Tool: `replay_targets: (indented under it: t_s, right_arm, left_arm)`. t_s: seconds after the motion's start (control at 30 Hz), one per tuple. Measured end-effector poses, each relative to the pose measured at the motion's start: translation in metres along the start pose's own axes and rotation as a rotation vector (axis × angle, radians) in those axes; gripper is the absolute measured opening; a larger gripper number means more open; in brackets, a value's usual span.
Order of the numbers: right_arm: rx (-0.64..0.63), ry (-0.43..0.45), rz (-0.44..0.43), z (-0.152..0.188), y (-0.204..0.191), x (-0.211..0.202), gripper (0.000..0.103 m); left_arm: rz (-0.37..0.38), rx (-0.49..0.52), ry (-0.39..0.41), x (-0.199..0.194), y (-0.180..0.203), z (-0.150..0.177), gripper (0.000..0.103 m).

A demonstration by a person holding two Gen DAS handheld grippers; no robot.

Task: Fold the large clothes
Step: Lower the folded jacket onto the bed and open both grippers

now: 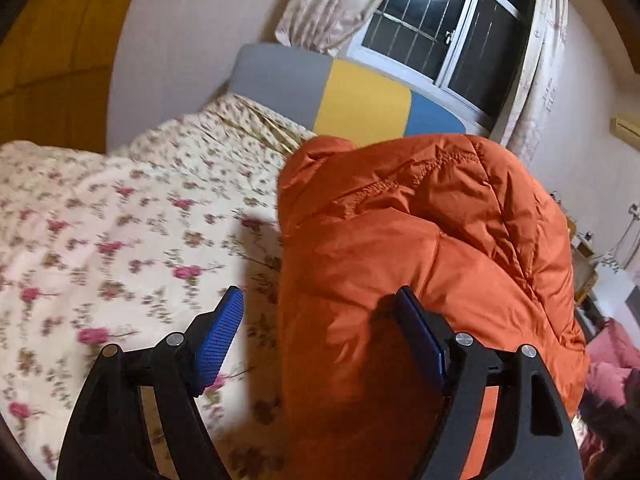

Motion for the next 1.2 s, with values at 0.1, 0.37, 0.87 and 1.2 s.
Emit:
replay_targets:
  t_s: [0.1,0.37,0.87,1.2]
  right_arm:
    - [-0.060,-0.013,-0.022,-0.034,-0.022,0.017,0.049]
    - [-0.131,-0.163,0.034,-0.076,-0.043,0.100,0.038]
    - [-0.062,-0.122,0.230,-0.053,0.018,0.126,0.021]
    - [-0.009,-0.095,0.184,-0.039,0.041,0.140,0.025]
  left_arm:
    - [0.021,0.017,-0.008,0.006,0.007,0.002,0.078]
    - [-0.026,0.041,-0.022,0.012,0.020,0.004,0.078]
    - [-0.113,0.246,-0.084,0.030,0.070,-0.002,0.088]
    - [-0.086,0.184,-0.133,0.051,0.061,0.015,0.092]
Point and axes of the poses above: each gripper's, at about its wrist camera, not at the fingertips, and x roughly the way its jaws point, y to its right, z to its underside, the point moved 5 cm from there along x, roughly the way its jaws point, and after that the axes turned 10 degrees about -y, right-handed, at the moved point
